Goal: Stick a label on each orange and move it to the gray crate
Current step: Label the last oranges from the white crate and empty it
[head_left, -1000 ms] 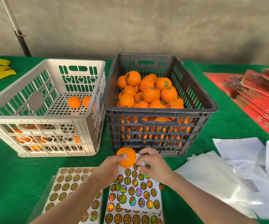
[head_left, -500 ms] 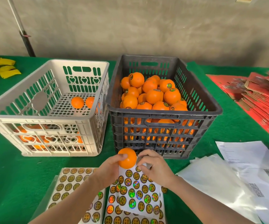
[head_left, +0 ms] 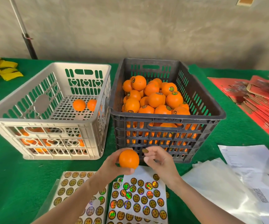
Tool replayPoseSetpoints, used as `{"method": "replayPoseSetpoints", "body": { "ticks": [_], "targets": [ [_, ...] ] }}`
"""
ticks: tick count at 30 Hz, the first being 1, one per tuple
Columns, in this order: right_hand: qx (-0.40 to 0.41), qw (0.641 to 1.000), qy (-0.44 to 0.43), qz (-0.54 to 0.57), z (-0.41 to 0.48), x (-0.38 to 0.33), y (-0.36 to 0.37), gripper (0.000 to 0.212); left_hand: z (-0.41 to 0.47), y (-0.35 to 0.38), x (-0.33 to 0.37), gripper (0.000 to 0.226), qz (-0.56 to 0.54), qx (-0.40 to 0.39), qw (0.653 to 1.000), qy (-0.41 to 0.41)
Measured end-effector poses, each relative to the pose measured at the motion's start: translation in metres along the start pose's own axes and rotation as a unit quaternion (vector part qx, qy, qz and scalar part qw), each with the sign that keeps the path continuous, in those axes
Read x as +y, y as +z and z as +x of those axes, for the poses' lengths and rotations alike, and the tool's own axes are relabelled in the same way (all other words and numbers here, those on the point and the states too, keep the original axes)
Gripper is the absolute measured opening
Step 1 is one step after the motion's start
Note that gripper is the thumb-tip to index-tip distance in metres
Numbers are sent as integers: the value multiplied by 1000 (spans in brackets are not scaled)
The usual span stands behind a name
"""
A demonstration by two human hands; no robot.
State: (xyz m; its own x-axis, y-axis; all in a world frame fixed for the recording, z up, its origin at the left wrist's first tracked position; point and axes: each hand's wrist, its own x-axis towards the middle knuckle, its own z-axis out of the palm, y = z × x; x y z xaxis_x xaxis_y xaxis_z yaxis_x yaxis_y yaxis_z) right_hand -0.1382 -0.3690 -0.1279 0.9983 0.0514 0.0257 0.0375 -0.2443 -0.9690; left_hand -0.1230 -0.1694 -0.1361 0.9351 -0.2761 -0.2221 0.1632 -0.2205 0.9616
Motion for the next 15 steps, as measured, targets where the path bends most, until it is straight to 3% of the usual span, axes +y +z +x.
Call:
{"method": "replayPoseSetpoints", "body": {
  "ticks": [3,6,8,10,12,15],
  "targets": [
    [-64,997,34,34,-4,-15,9,53,-3,3,4,74,-29,-17,998,49],
    [-39,999,0,-18,-6,-26,17,60,-4,8,8,73,-111,-52,992,31],
    [-30,999,-25,-19,-8,-30,17,55,-3,9,15,62,-233,-61,970,-15],
    [-23,998,-50,9,-9,-36,13,34,-3,7,23,40,-346,-66,935,-42],
    [-8,997,-71,30,-10,-44,12,16,-3,7,30,28,-385,-65,920,-45],
    [8,995,-94,13,-10,-53,16,19,-4,10,38,31,-408,-60,910,-36]
  ]
}}
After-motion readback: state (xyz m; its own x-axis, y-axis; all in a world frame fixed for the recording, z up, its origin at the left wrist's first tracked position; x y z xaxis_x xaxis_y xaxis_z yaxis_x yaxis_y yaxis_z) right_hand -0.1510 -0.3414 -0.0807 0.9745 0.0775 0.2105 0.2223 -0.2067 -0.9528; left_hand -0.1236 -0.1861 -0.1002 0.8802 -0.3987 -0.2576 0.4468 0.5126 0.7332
